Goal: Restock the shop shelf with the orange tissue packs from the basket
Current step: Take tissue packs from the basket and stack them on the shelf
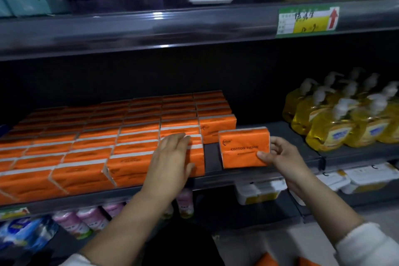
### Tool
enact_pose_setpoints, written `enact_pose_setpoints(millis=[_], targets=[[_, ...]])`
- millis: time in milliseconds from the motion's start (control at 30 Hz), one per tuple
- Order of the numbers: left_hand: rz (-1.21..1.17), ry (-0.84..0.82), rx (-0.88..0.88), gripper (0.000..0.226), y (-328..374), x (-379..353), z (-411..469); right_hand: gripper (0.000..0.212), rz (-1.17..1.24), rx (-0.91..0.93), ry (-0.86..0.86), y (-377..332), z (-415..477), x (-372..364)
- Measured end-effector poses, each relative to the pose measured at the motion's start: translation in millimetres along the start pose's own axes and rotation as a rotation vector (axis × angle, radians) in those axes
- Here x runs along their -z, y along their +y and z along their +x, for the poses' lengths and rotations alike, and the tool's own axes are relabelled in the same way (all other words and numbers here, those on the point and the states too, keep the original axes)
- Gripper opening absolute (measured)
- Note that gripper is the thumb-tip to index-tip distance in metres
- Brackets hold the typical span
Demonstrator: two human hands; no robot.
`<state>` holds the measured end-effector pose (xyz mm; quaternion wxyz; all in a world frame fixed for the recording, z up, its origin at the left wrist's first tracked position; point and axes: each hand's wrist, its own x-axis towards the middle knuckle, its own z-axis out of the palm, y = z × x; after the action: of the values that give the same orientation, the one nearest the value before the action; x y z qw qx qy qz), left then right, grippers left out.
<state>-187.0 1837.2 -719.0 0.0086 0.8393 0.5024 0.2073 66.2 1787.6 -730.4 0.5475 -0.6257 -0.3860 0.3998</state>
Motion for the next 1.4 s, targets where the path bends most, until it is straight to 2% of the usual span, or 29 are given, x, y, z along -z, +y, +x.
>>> enact_pose_setpoints(millis=[100, 167, 300, 600, 800, 967, 1033, 1100, 1167, 1233, 1333, 1400], targets=[[0.205, -0.086, 0.039, 0.068, -18, -2, 5, 0.034, -0.056, 0.007, 0.041, 7, 19, -7], [0.245, -0.145, 0.065, 0.064, -24, -4, 7, 0.032, -0.093, 0.015, 0.044, 11, 32, -16], [0.193, -0.150, 0.077, 0.061, -31, -15, 7, 0.029, -0.149, 0.012, 0.022, 18, 56, -38], [0.146, -0.118, 0.071, 0.059, -37, -22, 9, 0.029, -0.227, 0.046, 0.214, 36, 78, -75], [0.131, -0.131, 0.096, 0.059, -34, -19, 9, 0.025, -0.338, 0.011, 0.200, 32, 77, -70], [0.165, -0.166, 0.041, 0.065, -37, -10, 5, 0.045, -0.452, 0.029, 0.218, 18, 64, -59], [0.180, -0.124, 0.004, 0.067, -43, -3, -2, 0.046, -0.470, 0.071, 0.253, 10, 54, -56], [0.174, 0.014, -0.028, 0.060, -53, 4, -14, 0.036, -0.476, 0.162, 0.270, 1, 39, -57], [0.172, 0.161, -0.048, 0.044, -66, 20, -35, 0.027, -0.472, 0.281, 0.228, -8, 20, -66], [0.191, 0.225, -0.010, 0.039, -87, 37, -66, 0.025, -0.492, 0.365, 0.130, -19, -4, -86], [0.280, 0.140, 0.156, 0.041, -130, 57, -127, 0.023, -0.525, 0.454, -0.072, -31, -40, -130], [0.331, 0.029, 0.344, 0.041, -168, 68, -181, 0.023, -0.535, 0.488, -0.227, -32, -64, -174]])
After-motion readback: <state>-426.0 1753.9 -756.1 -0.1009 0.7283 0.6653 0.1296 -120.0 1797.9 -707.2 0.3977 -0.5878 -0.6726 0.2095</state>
